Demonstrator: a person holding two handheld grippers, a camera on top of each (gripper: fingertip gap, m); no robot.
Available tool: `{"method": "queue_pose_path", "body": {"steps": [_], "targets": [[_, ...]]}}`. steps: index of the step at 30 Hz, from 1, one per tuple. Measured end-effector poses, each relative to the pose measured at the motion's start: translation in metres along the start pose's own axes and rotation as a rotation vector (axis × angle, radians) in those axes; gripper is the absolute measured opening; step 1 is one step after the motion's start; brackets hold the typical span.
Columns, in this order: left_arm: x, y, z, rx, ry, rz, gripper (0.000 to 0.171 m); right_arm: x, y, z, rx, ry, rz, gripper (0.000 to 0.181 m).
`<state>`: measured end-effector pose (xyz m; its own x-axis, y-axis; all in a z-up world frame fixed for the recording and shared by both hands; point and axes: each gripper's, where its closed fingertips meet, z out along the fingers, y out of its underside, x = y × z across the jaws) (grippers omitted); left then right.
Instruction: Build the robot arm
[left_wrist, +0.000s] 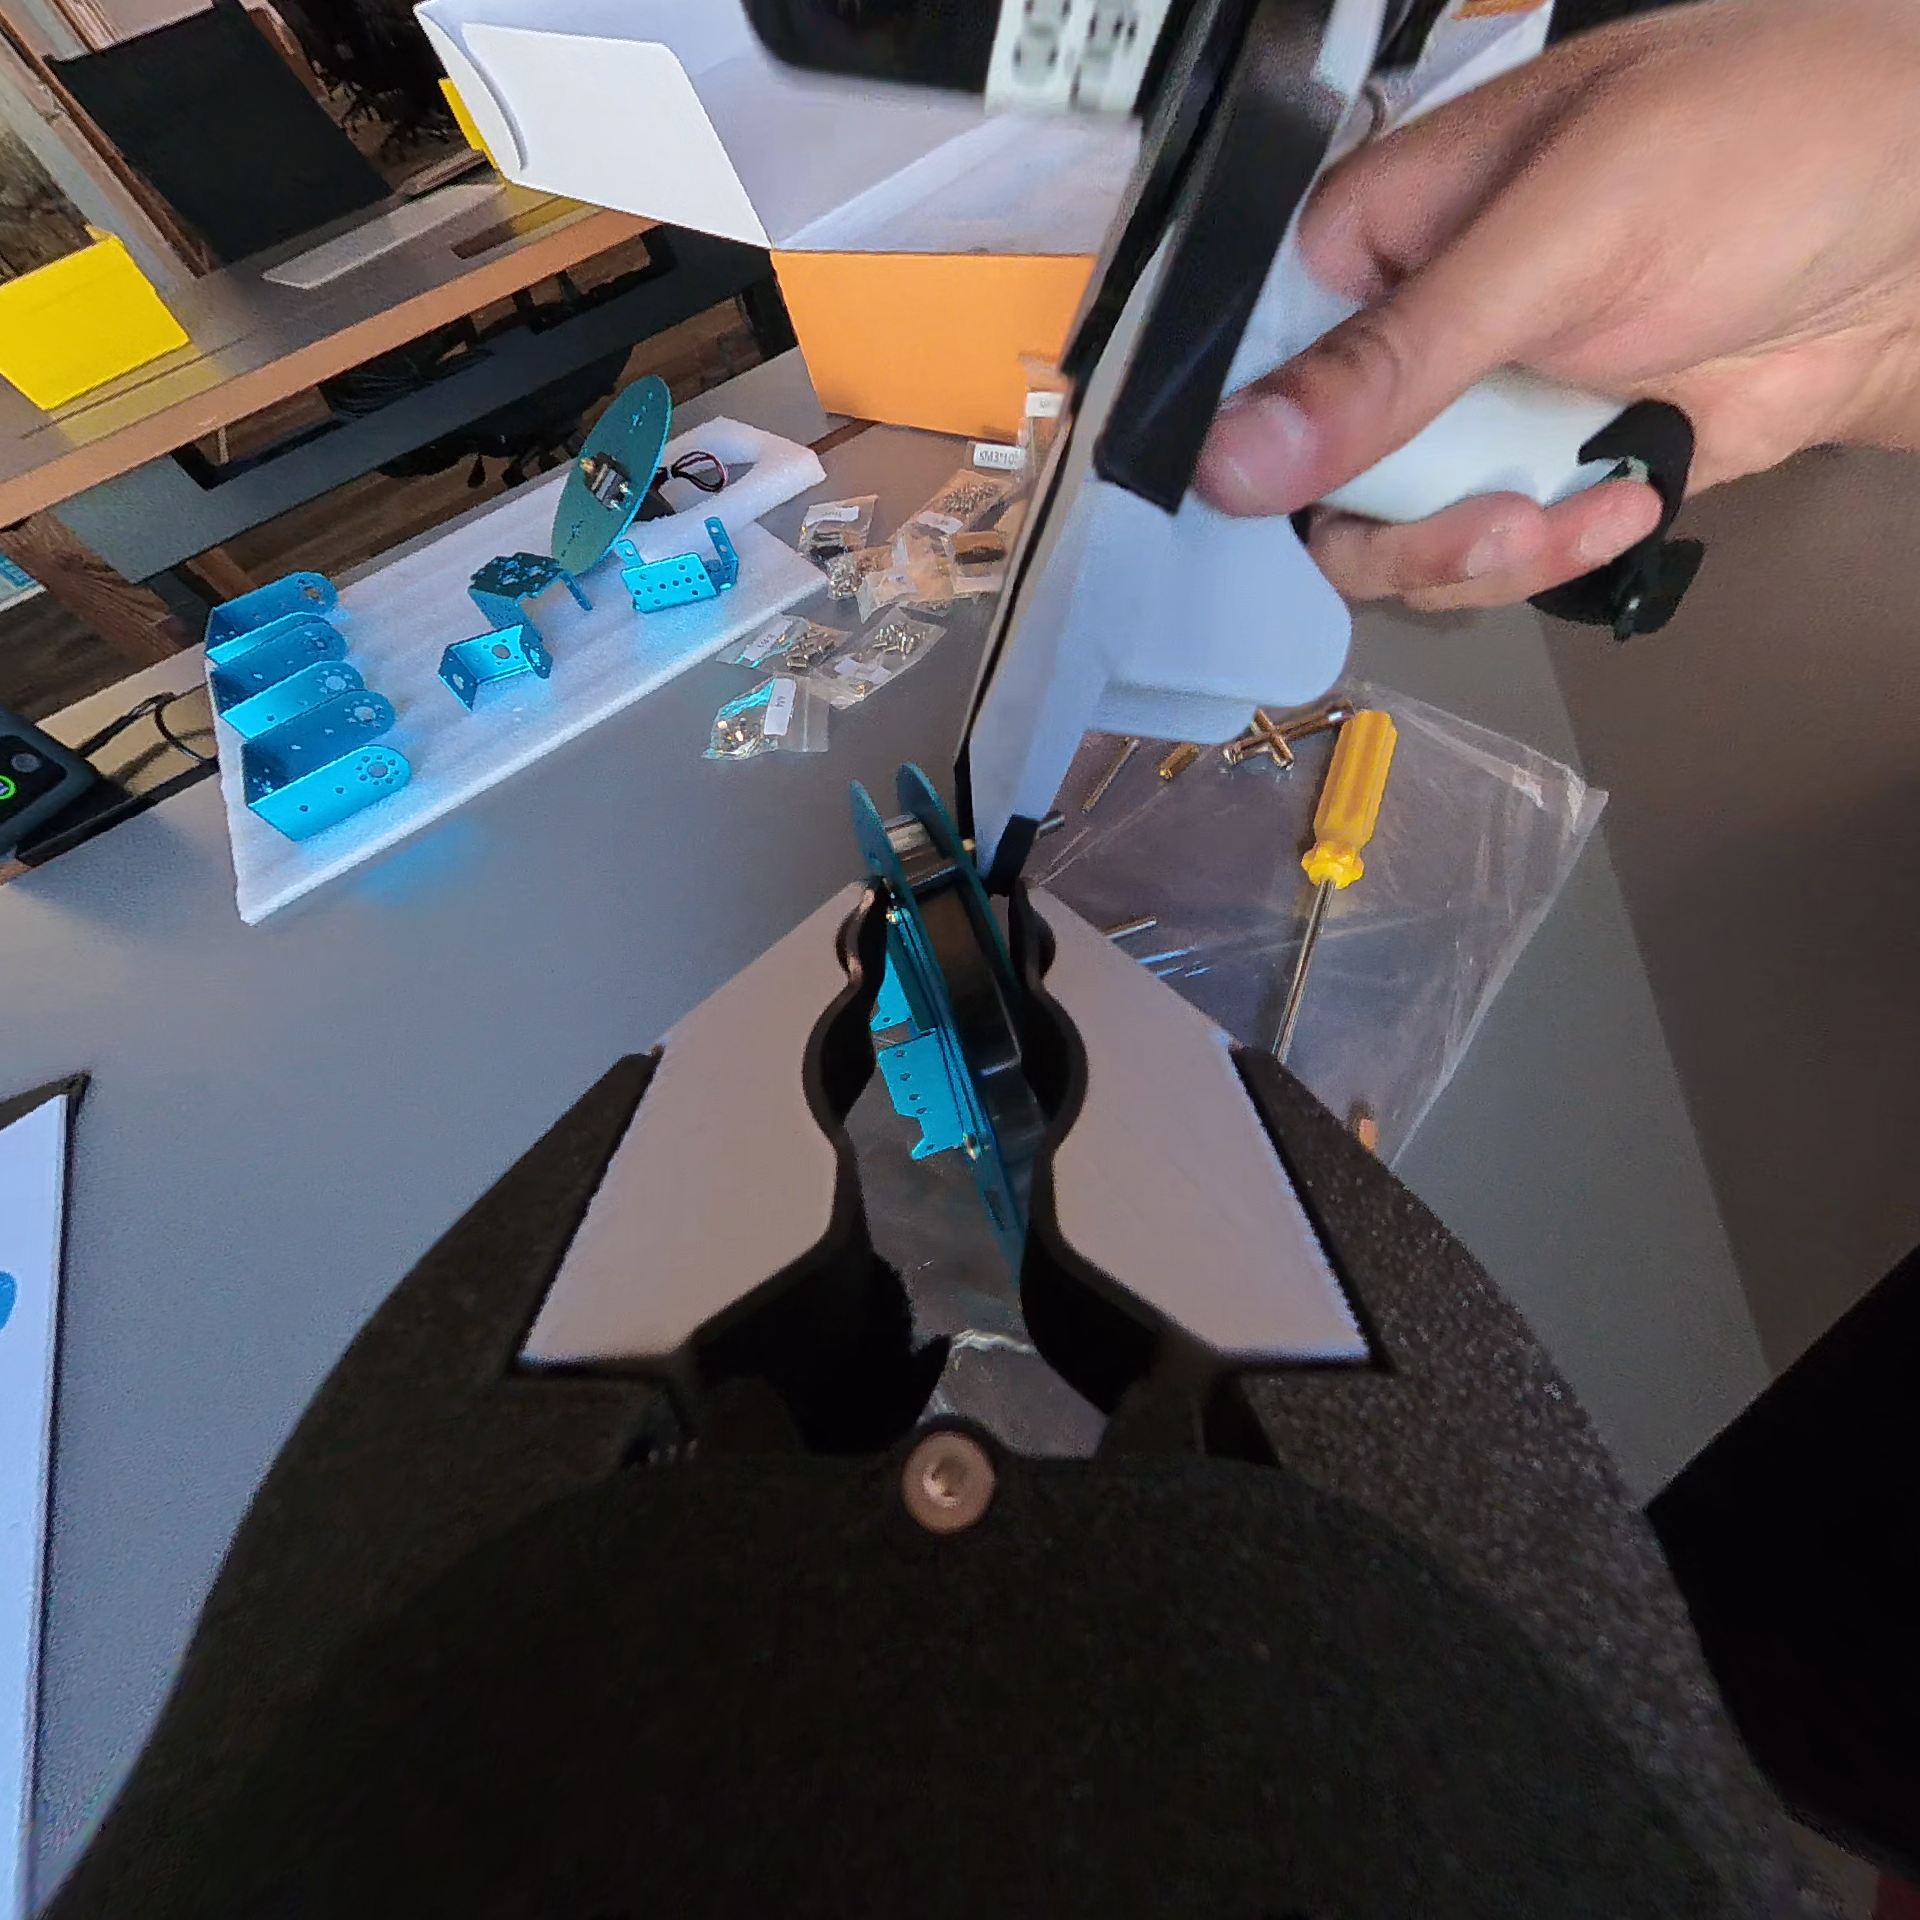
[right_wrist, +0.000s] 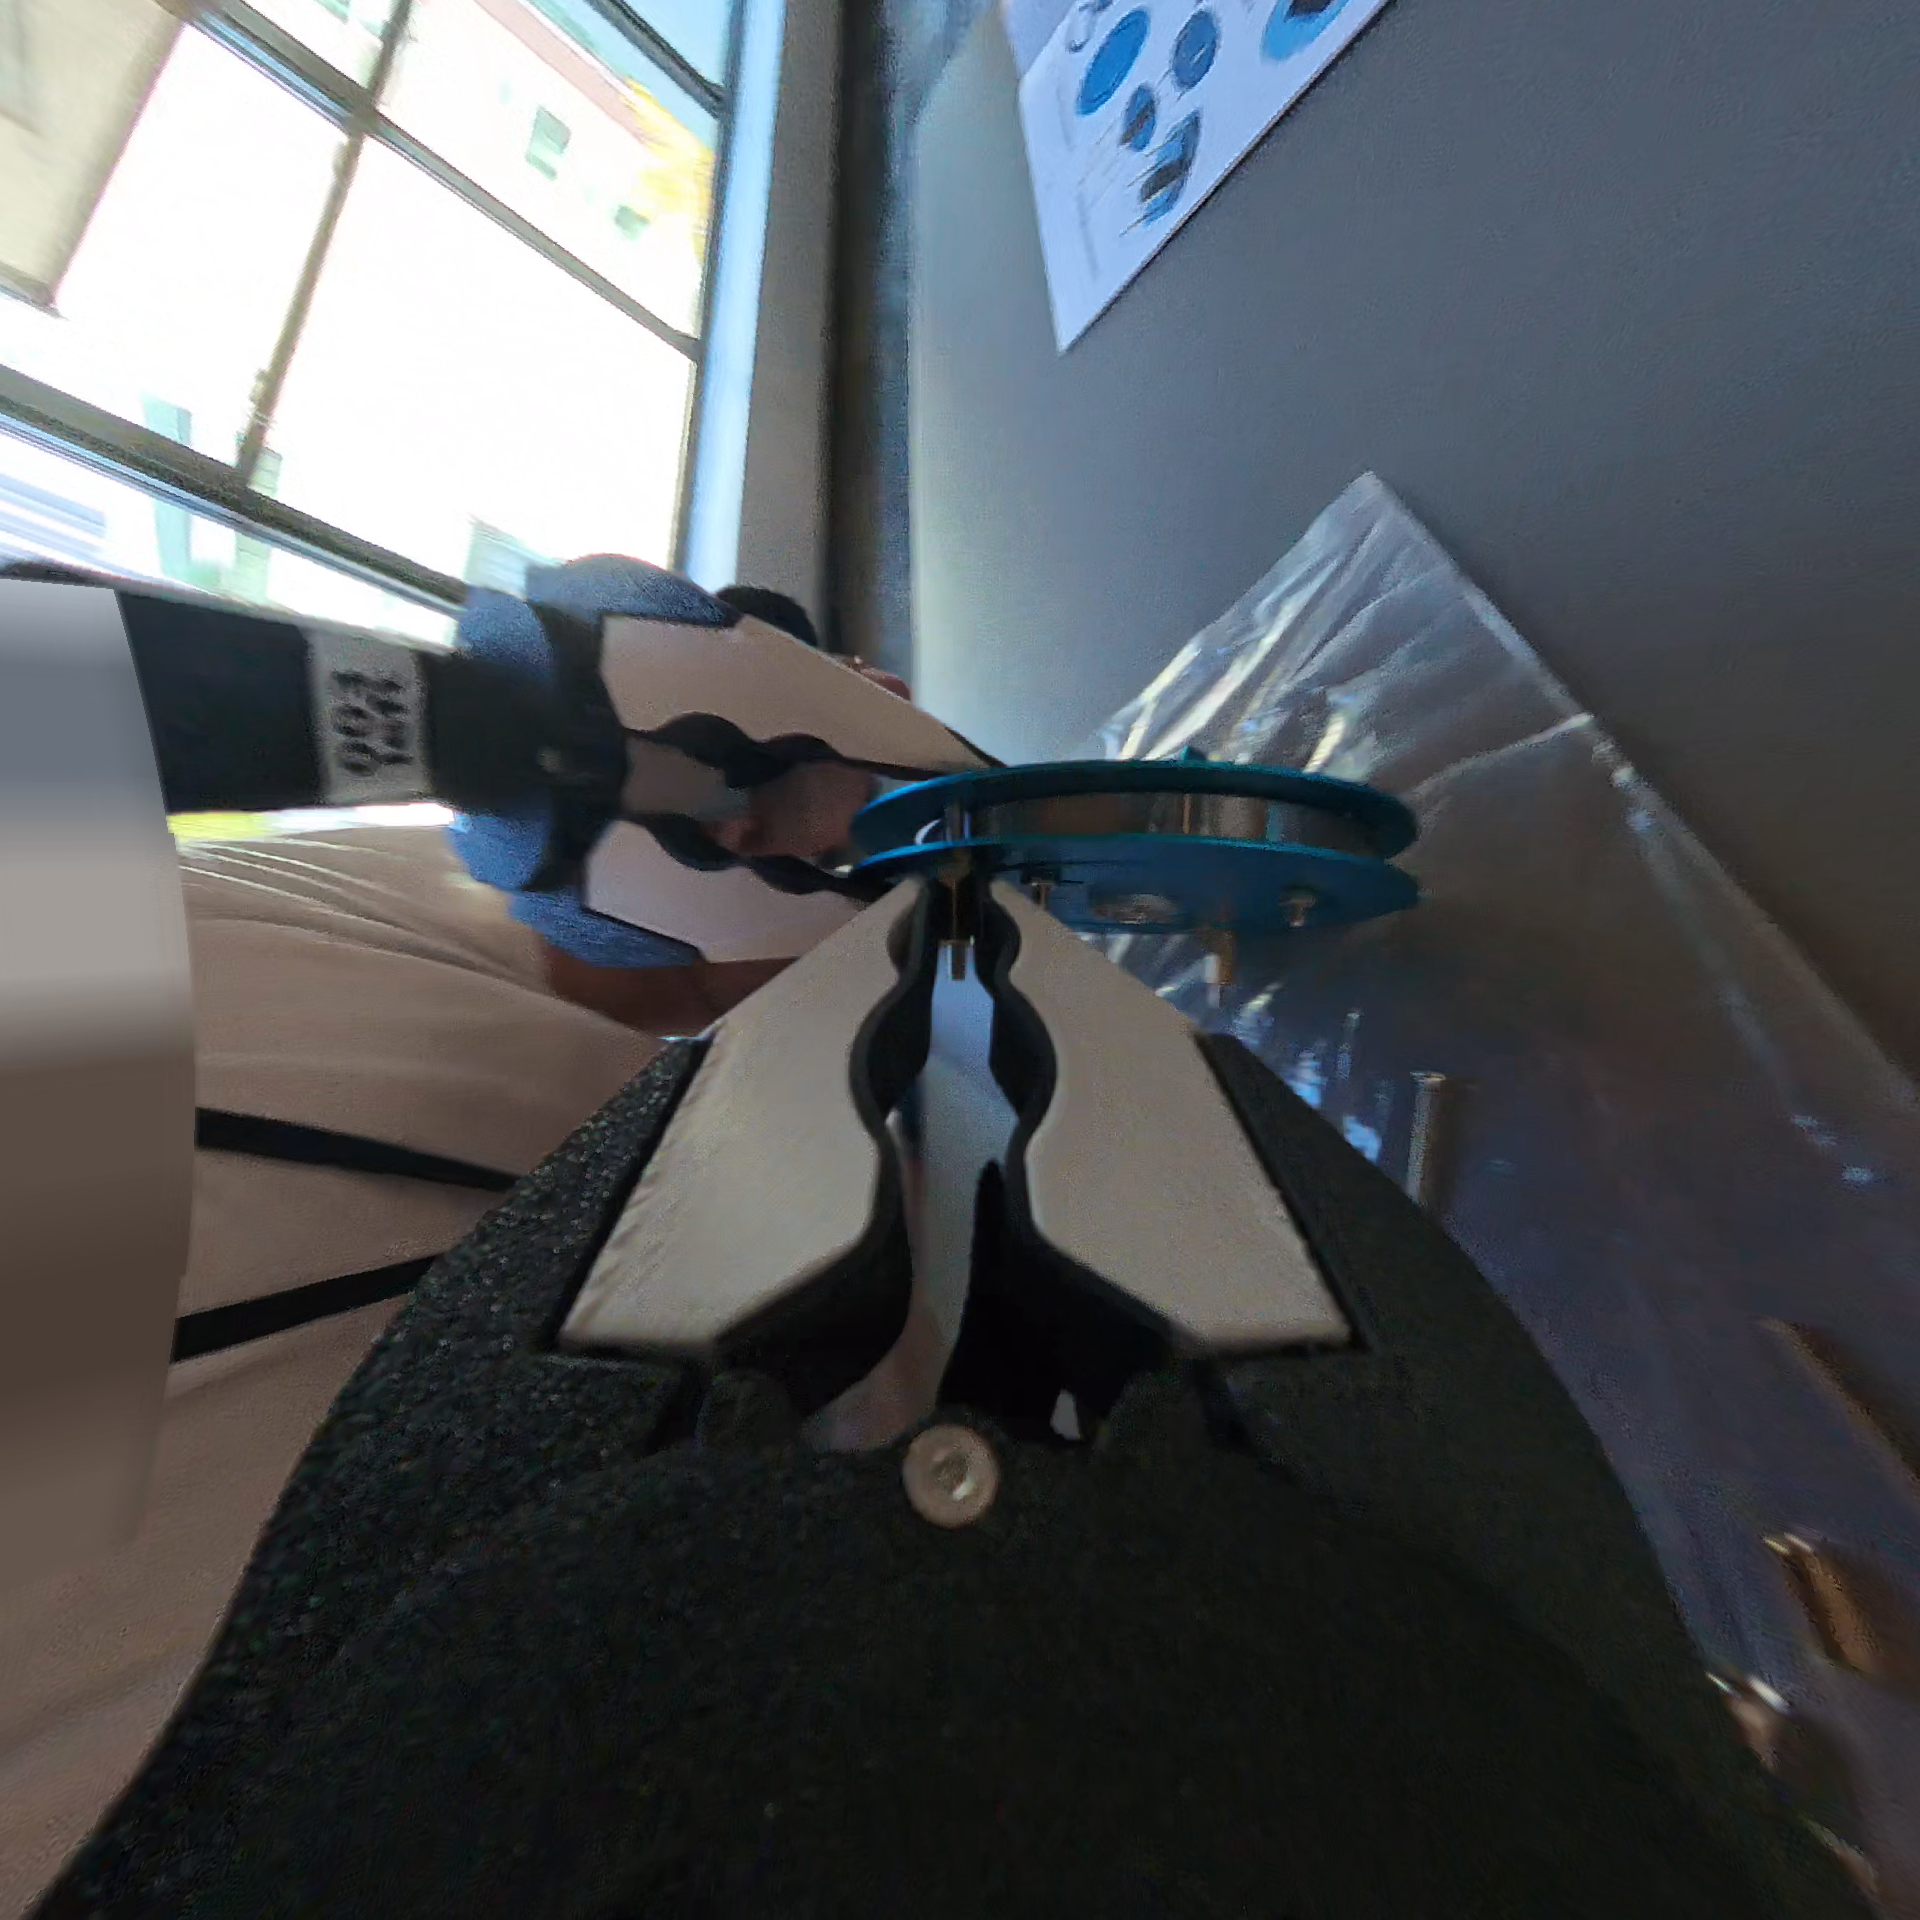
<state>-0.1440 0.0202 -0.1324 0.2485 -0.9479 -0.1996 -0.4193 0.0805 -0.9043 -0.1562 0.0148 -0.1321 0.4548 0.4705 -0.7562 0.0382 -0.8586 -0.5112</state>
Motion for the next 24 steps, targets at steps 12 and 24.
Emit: {"method": "queue_pose_path", "body": {"steps": [12,24], "targets": [[-0.007,0.001,0.001,0.023,-0.052,-0.087,0.017,0.000,-0.004,-0.002,0.069,0.012,-0.139,0.011],[-0.011,0.002,0.002,0.015,-0.089,-0.113,0.013,0.009,-0.003,-0.003,-0.089,0.690,-0.766,0.007]]}}
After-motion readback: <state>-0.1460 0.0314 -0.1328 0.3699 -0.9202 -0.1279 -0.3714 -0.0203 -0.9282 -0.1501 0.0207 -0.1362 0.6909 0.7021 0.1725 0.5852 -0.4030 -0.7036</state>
